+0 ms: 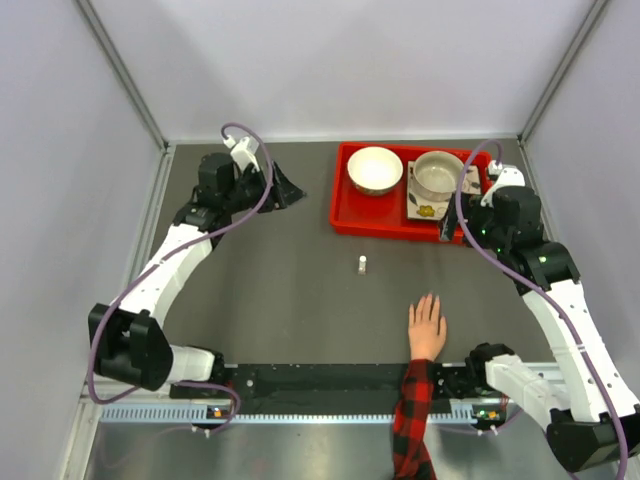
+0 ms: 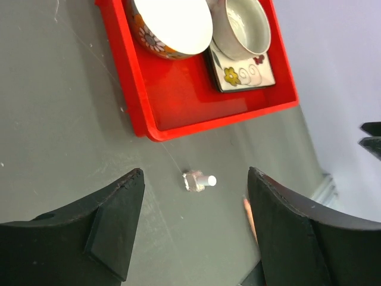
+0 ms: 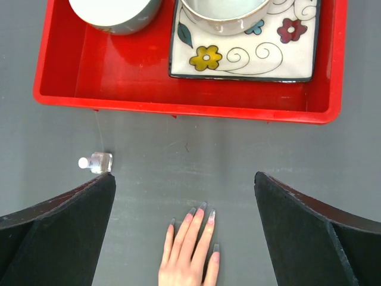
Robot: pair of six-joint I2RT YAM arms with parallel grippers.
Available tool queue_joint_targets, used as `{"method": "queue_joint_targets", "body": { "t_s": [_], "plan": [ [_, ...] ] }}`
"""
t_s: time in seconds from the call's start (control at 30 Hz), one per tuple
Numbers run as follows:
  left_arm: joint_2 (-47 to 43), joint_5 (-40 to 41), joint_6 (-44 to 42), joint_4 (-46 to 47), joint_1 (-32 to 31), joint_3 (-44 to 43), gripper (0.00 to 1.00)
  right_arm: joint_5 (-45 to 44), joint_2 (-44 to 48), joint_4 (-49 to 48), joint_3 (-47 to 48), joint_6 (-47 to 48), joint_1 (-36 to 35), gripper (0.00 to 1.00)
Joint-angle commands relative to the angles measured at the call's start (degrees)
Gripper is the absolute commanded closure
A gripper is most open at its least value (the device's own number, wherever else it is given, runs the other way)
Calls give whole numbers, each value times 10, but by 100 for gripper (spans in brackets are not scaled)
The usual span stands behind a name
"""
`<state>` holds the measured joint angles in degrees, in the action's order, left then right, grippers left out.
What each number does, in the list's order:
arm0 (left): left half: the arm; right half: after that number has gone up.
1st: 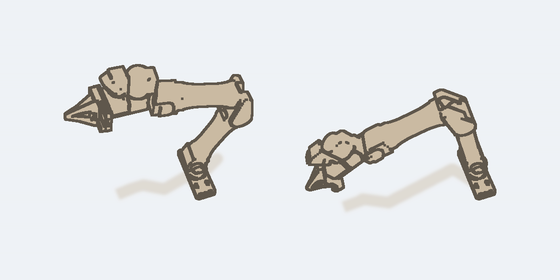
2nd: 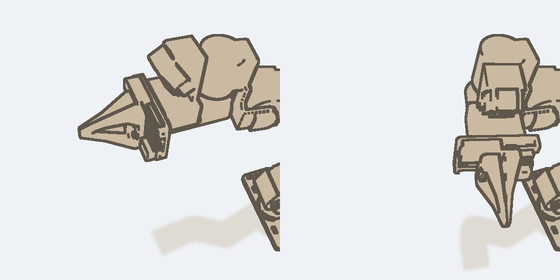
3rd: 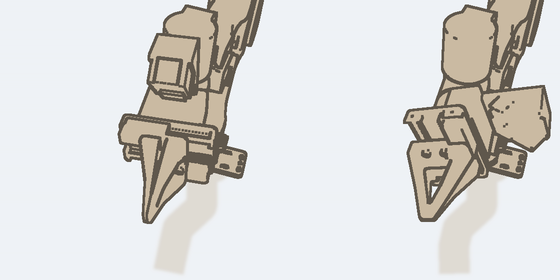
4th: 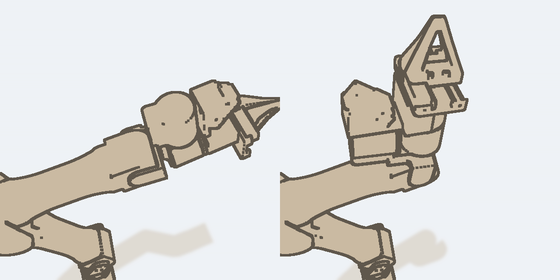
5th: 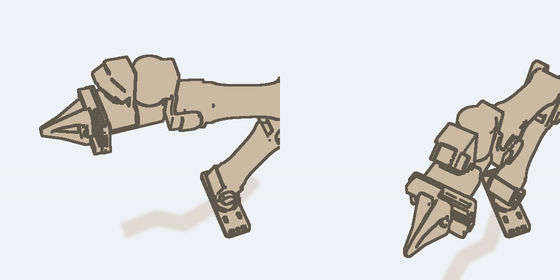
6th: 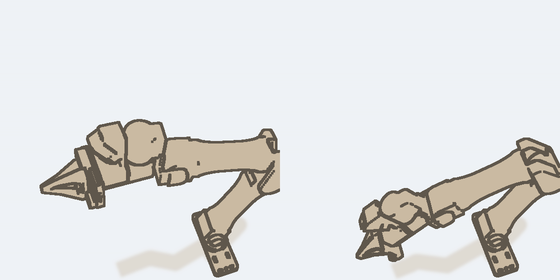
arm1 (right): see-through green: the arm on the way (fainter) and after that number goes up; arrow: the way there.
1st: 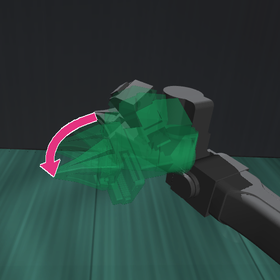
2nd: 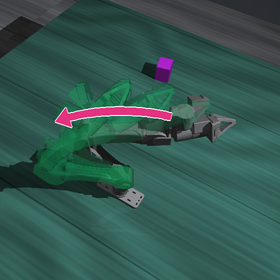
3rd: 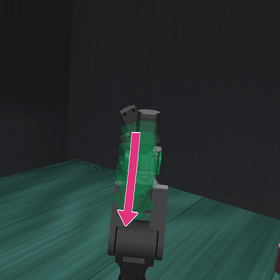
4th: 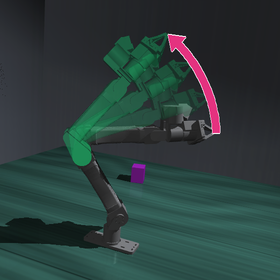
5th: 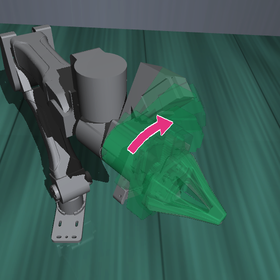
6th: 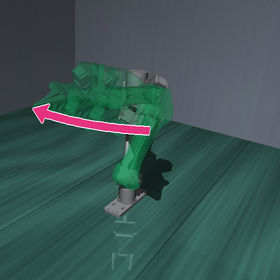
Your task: Paint the nails
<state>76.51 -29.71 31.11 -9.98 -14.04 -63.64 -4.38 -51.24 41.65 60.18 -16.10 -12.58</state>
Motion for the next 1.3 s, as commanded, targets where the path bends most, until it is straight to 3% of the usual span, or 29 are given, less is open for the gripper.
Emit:
{"method": "queue_joint_targets", "body": {
  "t_s": [0.0, 0.1, 0.3, 0.4, 0.47, 0.5, 0.57, 0.63, 0.8, 1.13, 1.27],
  "plan": [
    [-29, 89, -56, 29, -62, 21, 25, 2, 6, -11, 29, 4, 2, 1],
    [-60, 178, -78, 63, -130, 78, 23, 9, -3, -4, 39, 5, 2, 1],
    [-123, 319, -48, 289, -225, 271, 22, 21, -1, -3, 33, 9, 2, 1],
    [-112, 408, -84, 413, -306, 358, 29, 29, 4, -8, 27, 11, 2, 1],
    [-98, 450, -102, 453, -351, 399, 45, 34, 8, -7, 28, 11, 3, 1],
    [-82, 471, -111, 492, -367, 411, 48, 35, 11, -10, 24, 11, 2, 1],
    [-66, 520, -103, 515, -403, 436, 43, 35, 19, -11, 18, 12, 3, 1],
    [-40, 523, -90, 554, -410, 450, 39, 36, 27, -10, 9, 12, 2, 1],
    [33, 550, -105, 598, -454, 454, 39, 41, 45, -16, -5, 12, 2, 1],
    [211, 603, -82, 677, -491, 368, 46, 41, 47, -23, -12, 11, 2, 1],
    [272, 637, -110, 718, -507, 335, 46, 41, 51, -24, -16, 12, 3, 1]
  ]
}}
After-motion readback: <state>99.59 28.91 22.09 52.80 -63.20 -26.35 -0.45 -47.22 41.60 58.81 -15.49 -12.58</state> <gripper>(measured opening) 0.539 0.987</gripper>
